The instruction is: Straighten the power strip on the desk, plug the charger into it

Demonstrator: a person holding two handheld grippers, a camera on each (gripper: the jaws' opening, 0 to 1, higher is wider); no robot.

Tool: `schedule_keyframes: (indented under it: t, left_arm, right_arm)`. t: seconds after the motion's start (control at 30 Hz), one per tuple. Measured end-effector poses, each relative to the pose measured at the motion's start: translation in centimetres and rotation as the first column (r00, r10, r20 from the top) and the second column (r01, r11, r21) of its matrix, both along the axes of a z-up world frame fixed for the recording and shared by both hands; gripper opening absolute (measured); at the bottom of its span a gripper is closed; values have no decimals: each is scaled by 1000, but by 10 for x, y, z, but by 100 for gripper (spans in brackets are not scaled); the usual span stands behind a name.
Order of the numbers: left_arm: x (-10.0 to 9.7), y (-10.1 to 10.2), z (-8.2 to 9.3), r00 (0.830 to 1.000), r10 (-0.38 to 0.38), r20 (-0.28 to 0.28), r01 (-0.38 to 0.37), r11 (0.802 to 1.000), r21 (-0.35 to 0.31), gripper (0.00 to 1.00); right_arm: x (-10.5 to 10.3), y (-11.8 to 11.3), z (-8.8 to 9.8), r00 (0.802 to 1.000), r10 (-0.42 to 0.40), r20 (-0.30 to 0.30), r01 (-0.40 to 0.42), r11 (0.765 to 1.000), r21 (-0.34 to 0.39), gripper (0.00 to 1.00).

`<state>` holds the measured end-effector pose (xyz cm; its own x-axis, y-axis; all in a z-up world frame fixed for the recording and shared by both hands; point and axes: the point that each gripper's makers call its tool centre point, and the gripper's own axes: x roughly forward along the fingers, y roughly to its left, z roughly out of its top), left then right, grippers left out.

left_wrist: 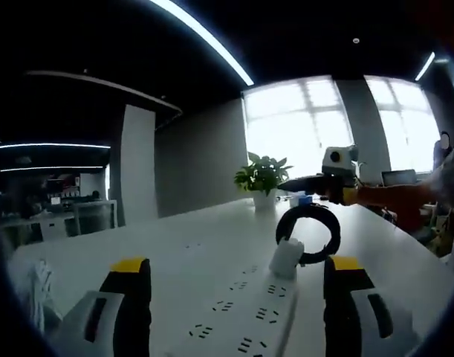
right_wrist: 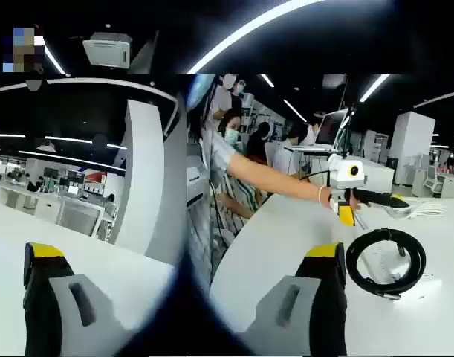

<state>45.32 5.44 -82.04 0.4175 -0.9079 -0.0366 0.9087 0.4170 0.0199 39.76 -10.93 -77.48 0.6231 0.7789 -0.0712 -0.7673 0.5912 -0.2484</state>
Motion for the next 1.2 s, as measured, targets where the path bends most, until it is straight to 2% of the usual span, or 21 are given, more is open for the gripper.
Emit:
schedule_keyframes:
  t: [0.2,0.33,0.63,0.8,0.93,1.07,1.2]
  left_arm:
    - [-2,2,7,1000,1,13,0,1000,-18,99]
    - [-7,1,11,1000,-5,24,6,1000,-28,99]
    - [-12,-4,10,999,-17,44,17,1000,-15,99]
    - [-10,-4,8,999,-14,41,15,1000,-20,99]
    - [-8,-4,7,999,-15,33,16,1000,-26,98]
    - [-10,-5,8,999,-20,32,21,999,-32,98]
    - [-10,-6,8,999,-21,34,22,999,-29,98]
  right_arm:
    - [8,-3,-2,1000,21,-11,-20,1000,10,86]
    - [13,-5,-9,1000,17,-14,-17,998,-52,85]
    - [17,-2,-21,996,61,-62,-68,992,-107,83]
    - [18,1,-26,993,86,-80,-96,985,-143,76]
    - [19,4,-26,991,102,-88,-114,983,-142,74]
    - [20,6,-28,990,113,-80,-126,977,-175,61]
    - [18,12,-28,983,148,-110,-167,967,-193,60]
